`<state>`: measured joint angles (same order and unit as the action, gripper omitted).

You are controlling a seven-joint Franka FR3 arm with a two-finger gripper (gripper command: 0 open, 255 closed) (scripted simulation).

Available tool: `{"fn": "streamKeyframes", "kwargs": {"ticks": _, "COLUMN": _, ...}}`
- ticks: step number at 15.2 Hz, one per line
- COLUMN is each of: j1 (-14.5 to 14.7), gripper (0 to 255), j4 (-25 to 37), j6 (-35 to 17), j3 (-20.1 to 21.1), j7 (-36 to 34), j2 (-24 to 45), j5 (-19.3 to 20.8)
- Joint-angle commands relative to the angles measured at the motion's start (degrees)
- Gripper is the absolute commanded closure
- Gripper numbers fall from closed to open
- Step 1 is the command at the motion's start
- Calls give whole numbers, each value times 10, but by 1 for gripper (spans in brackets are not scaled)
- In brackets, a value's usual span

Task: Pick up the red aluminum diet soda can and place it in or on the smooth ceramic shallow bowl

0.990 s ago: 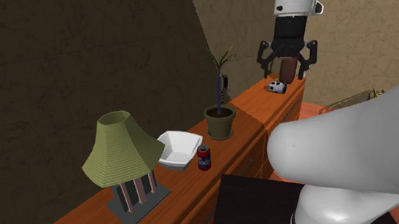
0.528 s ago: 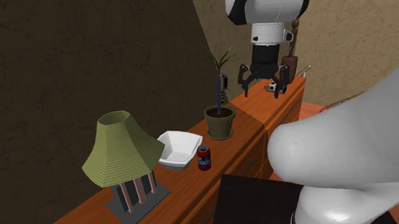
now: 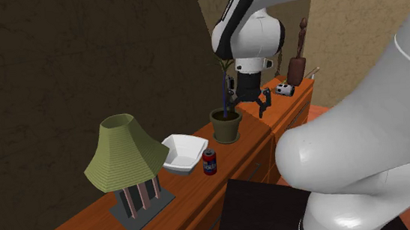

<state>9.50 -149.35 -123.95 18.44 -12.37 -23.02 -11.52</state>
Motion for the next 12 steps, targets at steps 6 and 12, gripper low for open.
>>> {"fn": "streamKeyframes", "kwargs": {"ticks": 6, "j1": 7, "gripper": 0, "j4": 23, "j6": -142, "j3": 57, "j7": -43, "j2": 155, "j5": 37}}
{"fn": "streamKeyframes", "kwargs": {"ticks": 12, "j1": 23, "gripper": 0, "j4": 77, "j6": -233, "j3": 76, "j7": -126, "j2": 306, "j5": 145}}
